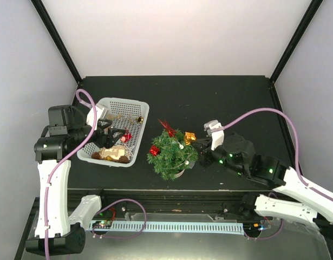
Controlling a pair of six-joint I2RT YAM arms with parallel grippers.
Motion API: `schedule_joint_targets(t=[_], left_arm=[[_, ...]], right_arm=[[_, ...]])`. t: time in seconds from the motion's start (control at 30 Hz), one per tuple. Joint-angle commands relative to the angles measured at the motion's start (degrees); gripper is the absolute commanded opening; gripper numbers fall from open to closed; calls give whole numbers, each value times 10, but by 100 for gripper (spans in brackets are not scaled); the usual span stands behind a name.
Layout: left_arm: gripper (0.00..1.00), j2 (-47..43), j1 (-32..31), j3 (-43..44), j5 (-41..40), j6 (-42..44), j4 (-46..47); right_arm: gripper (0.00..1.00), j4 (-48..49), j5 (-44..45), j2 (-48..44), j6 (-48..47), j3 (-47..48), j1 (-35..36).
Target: Decorate the small christmas tree
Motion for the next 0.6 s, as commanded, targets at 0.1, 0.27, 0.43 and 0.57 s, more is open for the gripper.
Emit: schedule_joint_targets(t=[0.1,0.27,0.43,0.57], left_arm=[[83,-3,4,0,-3,-3,7],[83,-5,4,-1,2,-3,7],[83,-10,4,-6,6,-1,7],[83,-15,4,-11,8,-1,9]], right_arm=[[1,16,-50,52,-24,21,-38],[1,16,-66,77,-26,25,-38],[1,2,-70,79,-22,15,-38],[1,-20,-71,79,-25,13,-38]])
